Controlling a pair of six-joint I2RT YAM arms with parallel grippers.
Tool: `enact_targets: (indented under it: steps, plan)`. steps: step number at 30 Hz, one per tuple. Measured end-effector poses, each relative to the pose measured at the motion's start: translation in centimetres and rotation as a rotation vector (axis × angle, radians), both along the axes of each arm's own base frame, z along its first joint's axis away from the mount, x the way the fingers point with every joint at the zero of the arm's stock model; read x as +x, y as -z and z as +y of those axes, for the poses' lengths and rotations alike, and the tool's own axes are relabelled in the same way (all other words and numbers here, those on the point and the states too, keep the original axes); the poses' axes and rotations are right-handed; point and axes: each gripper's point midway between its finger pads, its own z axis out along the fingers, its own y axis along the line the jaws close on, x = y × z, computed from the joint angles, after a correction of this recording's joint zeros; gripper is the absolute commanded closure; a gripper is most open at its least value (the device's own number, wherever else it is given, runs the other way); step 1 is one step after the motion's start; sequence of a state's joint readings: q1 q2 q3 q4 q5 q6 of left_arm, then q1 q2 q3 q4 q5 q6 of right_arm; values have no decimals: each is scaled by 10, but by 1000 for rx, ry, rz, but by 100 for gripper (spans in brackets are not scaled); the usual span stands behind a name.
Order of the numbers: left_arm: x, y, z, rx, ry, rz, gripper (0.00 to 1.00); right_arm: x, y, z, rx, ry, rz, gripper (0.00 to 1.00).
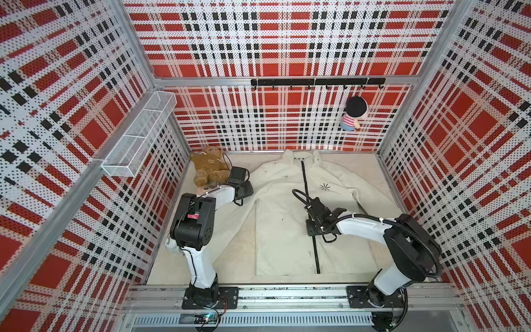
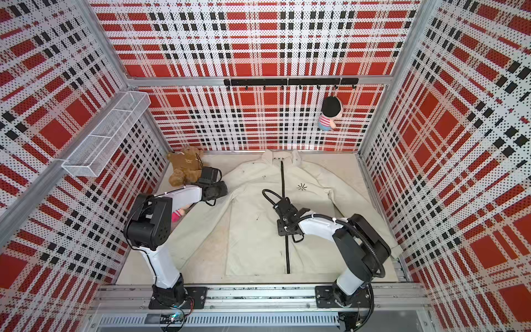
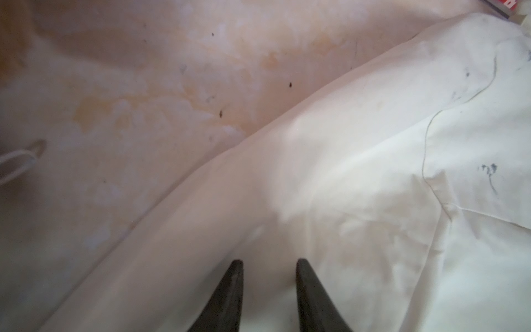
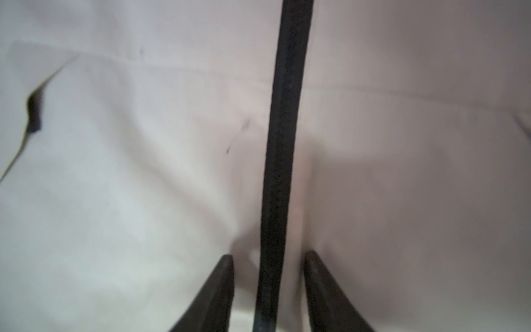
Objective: Unzip the jacket
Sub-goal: Unzip the zipper on the jacket.
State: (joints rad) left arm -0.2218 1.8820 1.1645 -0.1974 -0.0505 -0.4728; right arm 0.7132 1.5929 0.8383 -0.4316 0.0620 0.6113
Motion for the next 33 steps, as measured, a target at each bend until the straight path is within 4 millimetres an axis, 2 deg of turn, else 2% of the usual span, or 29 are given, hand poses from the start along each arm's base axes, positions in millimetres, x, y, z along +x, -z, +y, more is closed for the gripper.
enact_targets:
  steps: [2, 3, 4, 7, 9, 11, 13, 14, 17, 19, 21, 25, 30, 31, 33]
  plan:
    - [5, -16, -1, 15, 2, -37, 48, -3, -13, 4, 21, -36, 4, 33]
    - [8, -29, -2, 17, 0, -67, 42, 0, -27, 8, 38, -52, -10, 33]
    - [13, -43, -3, 11, -1, -99, 39, 7, -40, 12, 52, -58, -30, 33]
    - [28, -93, -10, -33, -4, -219, 40, 53, -99, 19, 115, -35, -161, 35]
    - [41, -127, -22, -94, 2, -301, 45, 91, -132, 6, 110, 18, -254, 37]
    - [50, -149, -35, -159, 13, -358, 49, 119, -144, -14, 69, 72, -303, 37]
    - [55, -159, -55, -225, 35, -387, 52, 137, -135, -39, 12, 118, -302, 37]
    - [57, -159, -67, -253, 51, -392, 53, 141, -123, -54, -16, 137, -280, 37]
    - [67, -142, -106, -312, 99, -368, 56, 143, -89, -86, -78, 163, -200, 37]
    - [76, -125, -129, -336, 123, -342, 57, 145, -75, -99, -105, 169, -169, 37]
    - [85, -107, -148, -352, 141, -318, 58, 150, -68, -98, -108, 150, -154, 37]
    - [104, -79, -180, -379, 161, -290, 61, 166, -62, -79, -63, 103, -155, 40]
    - [126, -67, -198, -408, 162, -298, 63, 176, -41, -56, -16, 68, -136, 40]
    - [131, -67, -201, -413, 166, -306, 58, 178, -34, -51, -12, 60, -127, 41]
    - [140, -70, -208, -426, 187, -326, 32, 178, -23, -42, -10, 44, -112, 43]
